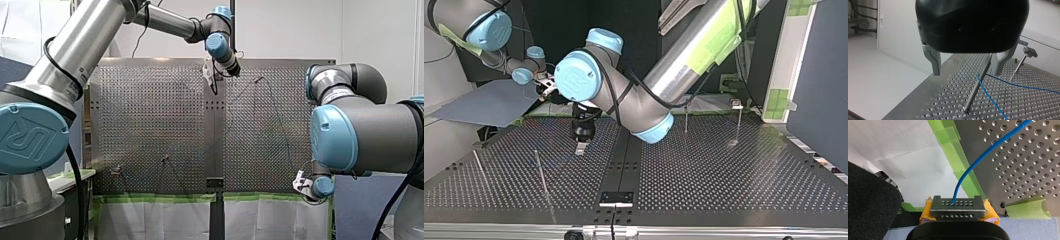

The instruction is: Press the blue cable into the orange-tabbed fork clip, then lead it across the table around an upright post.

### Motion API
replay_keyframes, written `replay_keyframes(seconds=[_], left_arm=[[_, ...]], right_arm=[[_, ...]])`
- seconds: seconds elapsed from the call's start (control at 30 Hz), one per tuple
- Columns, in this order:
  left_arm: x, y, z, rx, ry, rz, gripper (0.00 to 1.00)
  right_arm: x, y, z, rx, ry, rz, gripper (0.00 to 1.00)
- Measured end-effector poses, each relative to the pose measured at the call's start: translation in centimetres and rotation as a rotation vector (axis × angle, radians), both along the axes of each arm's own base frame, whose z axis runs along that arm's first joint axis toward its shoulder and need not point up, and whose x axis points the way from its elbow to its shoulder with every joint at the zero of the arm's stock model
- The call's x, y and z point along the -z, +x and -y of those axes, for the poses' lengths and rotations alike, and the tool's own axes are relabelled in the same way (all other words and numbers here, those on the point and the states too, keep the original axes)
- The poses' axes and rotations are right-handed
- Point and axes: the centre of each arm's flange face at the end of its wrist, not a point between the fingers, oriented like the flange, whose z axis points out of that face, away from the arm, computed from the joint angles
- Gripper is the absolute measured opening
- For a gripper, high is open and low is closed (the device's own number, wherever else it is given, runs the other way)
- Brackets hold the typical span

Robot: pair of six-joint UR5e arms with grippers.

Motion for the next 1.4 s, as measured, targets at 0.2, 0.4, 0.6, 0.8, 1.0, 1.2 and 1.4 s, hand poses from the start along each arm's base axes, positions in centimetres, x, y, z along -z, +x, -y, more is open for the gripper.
replay_keyframes(seconds=[0.2,0.4,0.6,0.8,1.0,1.2,1.4], left_arm=[[0.0,0.0,0.0,-0.001,-0.001,-0.001,1.00],[0.5,-1.2,0.2,-0.008,0.055,0.000,1.00],[0.3,-2.8,0.0,0.003,0.074,0.035,1.00],[2.0,-5.5,1.6,0.028,0.031,0.027,1.00],[4.4,-8.7,3.5,0.057,-0.021,0.005,1.00],[6.6,-12.0,5.3,0.115,-0.068,-0.018,1.00],[8.9,-13.9,5.9,0.144,-0.060,-0.014,1.00]], right_arm=[[0.0,0.0,0.0,-0.001,0.001,-0.002,0.00],[0.0,0.0,-0.1,-0.004,0.003,-0.002,0.00],[0.0,-0.1,-0.1,-0.004,0.005,-0.006,0.00],[0.1,-0.2,-0.2,-0.011,0.014,-0.023,0.00],[0.1,-0.2,-0.3,-0.022,0.021,-0.037,0.00],[0.1,-0.2,-0.3,-0.025,0.021,-0.039,0.00],[0.1,0.0,-0.4,-0.029,0.021,-0.040,0.00]])
